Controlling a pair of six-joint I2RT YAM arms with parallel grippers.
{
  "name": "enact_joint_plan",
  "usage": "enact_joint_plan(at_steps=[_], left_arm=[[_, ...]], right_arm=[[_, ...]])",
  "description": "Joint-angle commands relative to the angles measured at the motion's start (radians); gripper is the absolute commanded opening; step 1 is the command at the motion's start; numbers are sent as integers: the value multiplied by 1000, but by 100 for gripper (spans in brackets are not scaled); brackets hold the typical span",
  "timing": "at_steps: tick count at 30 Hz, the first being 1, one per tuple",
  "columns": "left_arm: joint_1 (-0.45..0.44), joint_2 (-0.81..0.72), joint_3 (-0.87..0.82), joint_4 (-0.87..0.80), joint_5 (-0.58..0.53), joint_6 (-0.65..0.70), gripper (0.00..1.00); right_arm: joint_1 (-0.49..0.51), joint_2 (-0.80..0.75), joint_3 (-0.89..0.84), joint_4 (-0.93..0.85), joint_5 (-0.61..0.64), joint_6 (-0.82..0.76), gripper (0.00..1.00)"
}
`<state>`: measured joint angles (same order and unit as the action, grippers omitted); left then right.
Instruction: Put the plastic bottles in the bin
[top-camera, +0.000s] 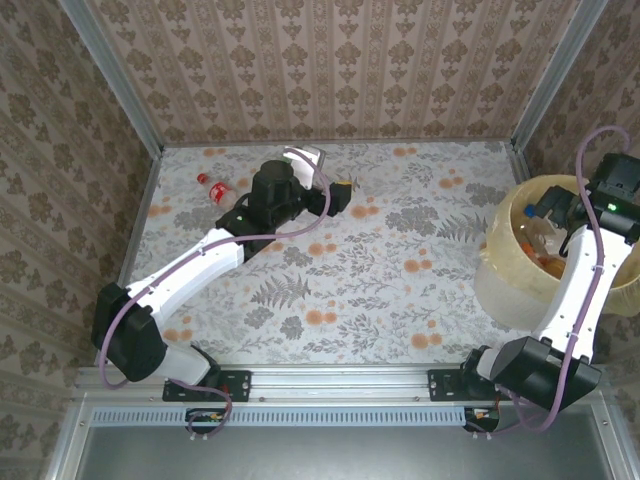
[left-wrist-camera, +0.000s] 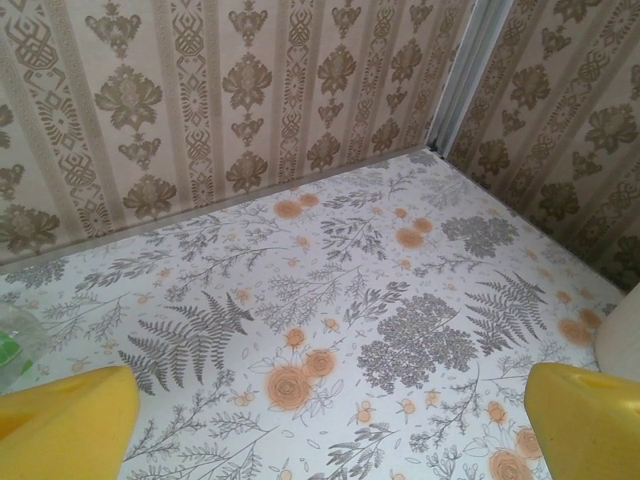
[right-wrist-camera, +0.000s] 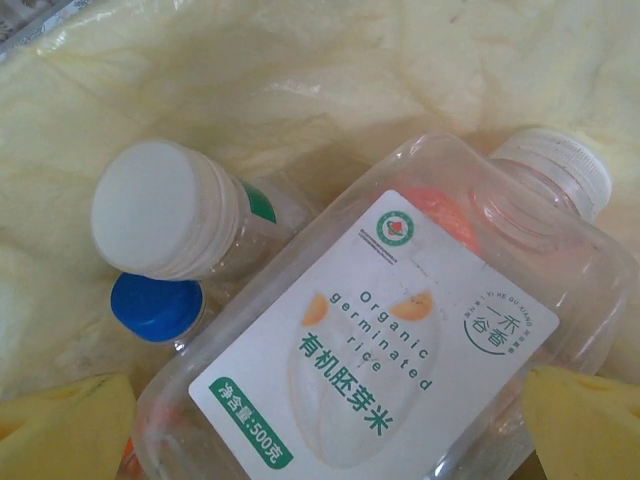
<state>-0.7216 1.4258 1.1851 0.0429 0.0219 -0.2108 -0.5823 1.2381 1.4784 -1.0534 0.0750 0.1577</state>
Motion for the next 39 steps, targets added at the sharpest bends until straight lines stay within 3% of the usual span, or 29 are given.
enact_joint_plan(at_steps=[1, 4, 8, 13, 19, 28, 39], left_arm=[[13, 0, -1, -17, -25, -15, 100], [19, 2, 1, -19, -44, -19, 100], [38, 13, 37, -91, -144, -25, 100], [120, 55, 95, -185, -229, -90, 100], [220, 134, 155, -215, -205, -151, 100], [337, 344, 353, -348, -176, -17, 100], [429, 569, 540, -428, -77, 235, 100]], right_arm=[[56, 4, -16, 33, -106, 21, 100], [119, 8, 14, 72, -148, 34, 100], [191, 1, 98, 72, -87, 58, 100], [287, -77, 99, 159, -81, 101, 100], [335, -158, 27, 262, -80, 165, 100], [484, -252, -121, 454, -287, 192, 100], [713, -298, -306, 703, -311, 211, 100]])
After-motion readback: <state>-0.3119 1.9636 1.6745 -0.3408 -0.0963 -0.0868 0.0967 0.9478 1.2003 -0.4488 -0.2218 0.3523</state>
